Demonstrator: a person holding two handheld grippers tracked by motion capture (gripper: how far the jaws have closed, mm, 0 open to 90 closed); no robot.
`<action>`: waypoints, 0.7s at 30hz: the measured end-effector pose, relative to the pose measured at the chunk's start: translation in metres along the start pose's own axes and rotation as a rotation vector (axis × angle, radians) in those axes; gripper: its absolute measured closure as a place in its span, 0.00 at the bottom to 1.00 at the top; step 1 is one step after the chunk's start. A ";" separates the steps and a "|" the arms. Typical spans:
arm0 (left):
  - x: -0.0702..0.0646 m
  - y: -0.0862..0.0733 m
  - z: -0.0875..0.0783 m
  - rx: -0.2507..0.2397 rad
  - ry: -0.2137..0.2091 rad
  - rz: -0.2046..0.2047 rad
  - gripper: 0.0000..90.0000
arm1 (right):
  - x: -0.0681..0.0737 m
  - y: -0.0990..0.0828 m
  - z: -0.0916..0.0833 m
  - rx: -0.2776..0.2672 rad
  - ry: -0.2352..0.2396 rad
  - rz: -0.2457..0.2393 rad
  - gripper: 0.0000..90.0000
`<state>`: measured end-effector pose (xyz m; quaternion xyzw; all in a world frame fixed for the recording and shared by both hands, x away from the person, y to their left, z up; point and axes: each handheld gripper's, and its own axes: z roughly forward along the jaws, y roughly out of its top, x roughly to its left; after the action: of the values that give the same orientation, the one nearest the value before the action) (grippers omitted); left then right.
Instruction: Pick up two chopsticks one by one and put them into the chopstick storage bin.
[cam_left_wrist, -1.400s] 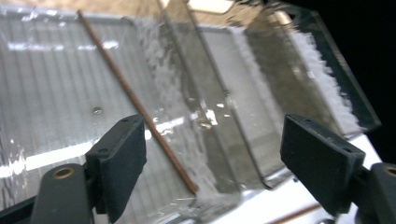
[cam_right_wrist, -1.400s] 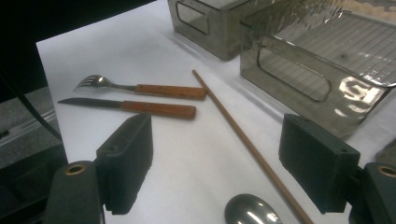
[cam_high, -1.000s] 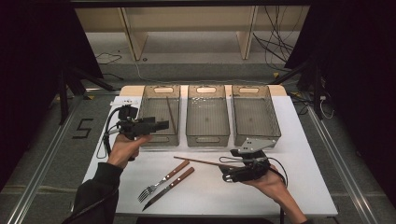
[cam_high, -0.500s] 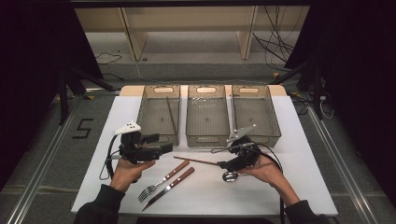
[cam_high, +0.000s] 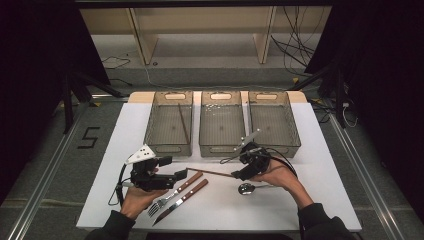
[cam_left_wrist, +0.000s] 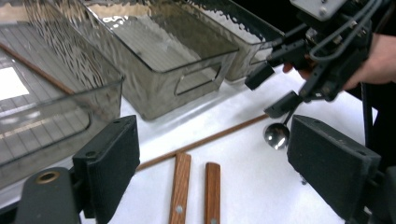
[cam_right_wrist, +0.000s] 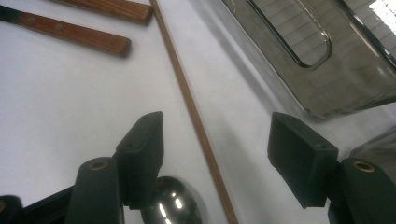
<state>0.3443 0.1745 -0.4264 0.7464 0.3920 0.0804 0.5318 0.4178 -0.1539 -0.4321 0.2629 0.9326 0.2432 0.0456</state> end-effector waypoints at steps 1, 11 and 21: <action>0.000 -0.002 0.000 0.005 0.002 0.003 0.19 | 0.000 0.001 0.001 0.006 0.000 0.001 0.41; 0.000 -0.012 -0.009 -0.044 0.010 0.006 0.18 | -0.004 0.007 0.016 0.090 -0.016 -0.037 0.46; 0.001 -0.020 -0.012 -0.033 0.024 0.007 0.18 | -0.007 0.009 0.027 0.155 -0.004 -0.055 0.58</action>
<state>0.3286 0.1863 -0.4389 0.7381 0.3942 0.0976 0.5388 0.4333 -0.1393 -0.4519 0.2402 0.9554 0.1682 0.0338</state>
